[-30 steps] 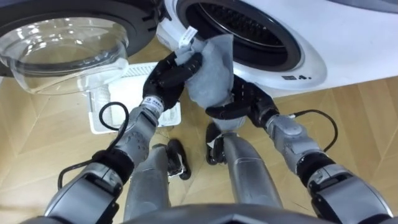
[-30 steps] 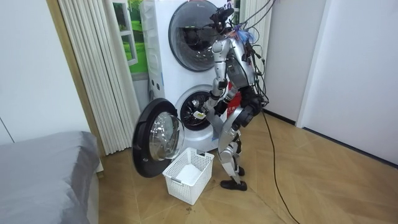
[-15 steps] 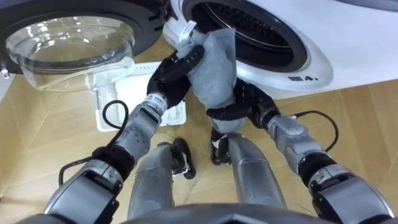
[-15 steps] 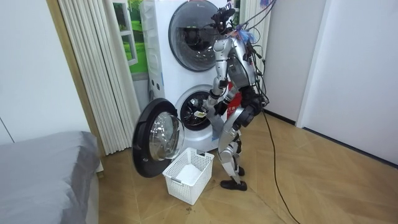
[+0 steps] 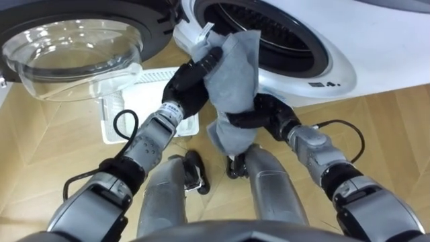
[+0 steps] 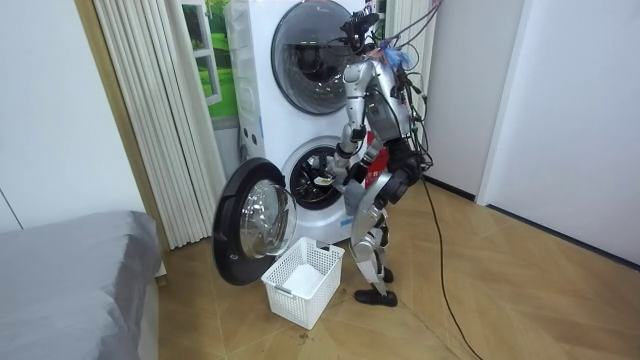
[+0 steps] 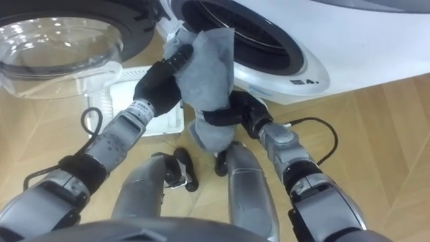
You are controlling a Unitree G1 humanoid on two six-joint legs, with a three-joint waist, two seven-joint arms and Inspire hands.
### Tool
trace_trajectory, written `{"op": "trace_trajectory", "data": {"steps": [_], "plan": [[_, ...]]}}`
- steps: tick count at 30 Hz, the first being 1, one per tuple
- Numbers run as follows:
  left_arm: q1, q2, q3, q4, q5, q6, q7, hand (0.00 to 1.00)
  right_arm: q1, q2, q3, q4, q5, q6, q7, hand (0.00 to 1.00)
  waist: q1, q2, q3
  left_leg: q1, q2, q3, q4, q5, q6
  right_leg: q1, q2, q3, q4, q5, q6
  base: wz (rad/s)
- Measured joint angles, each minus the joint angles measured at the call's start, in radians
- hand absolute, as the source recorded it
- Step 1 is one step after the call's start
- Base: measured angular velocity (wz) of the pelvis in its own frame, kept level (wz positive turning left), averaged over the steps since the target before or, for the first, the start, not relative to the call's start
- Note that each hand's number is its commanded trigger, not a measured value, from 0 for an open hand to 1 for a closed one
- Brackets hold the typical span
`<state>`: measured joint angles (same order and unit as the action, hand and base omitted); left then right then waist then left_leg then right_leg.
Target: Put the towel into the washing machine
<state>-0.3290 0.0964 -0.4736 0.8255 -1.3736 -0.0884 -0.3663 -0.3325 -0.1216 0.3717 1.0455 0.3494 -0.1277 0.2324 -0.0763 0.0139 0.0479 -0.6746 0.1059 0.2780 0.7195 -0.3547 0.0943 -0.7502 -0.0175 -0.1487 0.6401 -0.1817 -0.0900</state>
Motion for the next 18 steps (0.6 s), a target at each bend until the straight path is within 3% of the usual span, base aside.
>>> {"op": "trace_trajectory", "data": {"steps": [3,4,5,6,12,18], "plan": [[0.000,0.000,0.001,0.000,-0.008,0.006,0.000,1.00,0.001,-0.001,0.002,0.001,0.010,0.003,-0.001,1.00,0.000,0.000,-0.0003,0.002,0.000,0.001,0.000,0.000,0.000,0.003,0.001,0.000,0.000,0.000,0.000,0.00],[0.000,0.002,0.003,0.000,-0.008,0.010,0.000,0.65,0.001,-0.002,0.010,0.001,0.019,0.010,0.000,1.00,0.001,0.000,-0.0003,0.003,0.000,0.001,0.000,0.000,0.000,0.003,0.001,0.000,0.000,0.000,0.000,0.00],[0.000,0.003,0.004,0.000,-0.008,0.013,0.000,0.18,0.001,-0.001,0.011,0.001,0.023,0.012,0.000,1.00,0.001,0.000,-0.0003,0.003,0.000,0.001,0.000,0.000,0.000,0.003,0.001,0.000,0.000,0.000,0.000,0.00],[0.000,0.005,0.007,0.000,-0.008,0.016,0.000,0.00,0.001,-0.001,0.017,0.003,0.030,0.015,0.000,1.00,0.002,0.000,-0.0002,0.003,0.001,0.001,0.000,0.000,0.000,0.003,0.001,0.000,0.000,0.000,0.000,0.00],[0.008,0.003,0.049,0.000,-0.007,0.024,0.001,0.00,0.023,0.003,-0.016,0.009,0.004,0.016,-0.001,1.00,0.012,0.003,-0.0001,0.008,0.006,-0.003,-0.008,0.001,-0.001,0.016,0.007,-0.006,-0.025,0.008,-0.002,0.00],[0.046,0.010,0.087,0.015,0.013,0.034,0.036,0.00,0.045,0.000,-0.057,0.048,-0.007,0.021,-0.038,1.00,0.073,0.018,-0.0013,0.012,0.002,-0.001,-0.027,0.003,-0.005,0.018,0.003,-0.018,-0.036,0.008,-0.002,-0.01]]}}
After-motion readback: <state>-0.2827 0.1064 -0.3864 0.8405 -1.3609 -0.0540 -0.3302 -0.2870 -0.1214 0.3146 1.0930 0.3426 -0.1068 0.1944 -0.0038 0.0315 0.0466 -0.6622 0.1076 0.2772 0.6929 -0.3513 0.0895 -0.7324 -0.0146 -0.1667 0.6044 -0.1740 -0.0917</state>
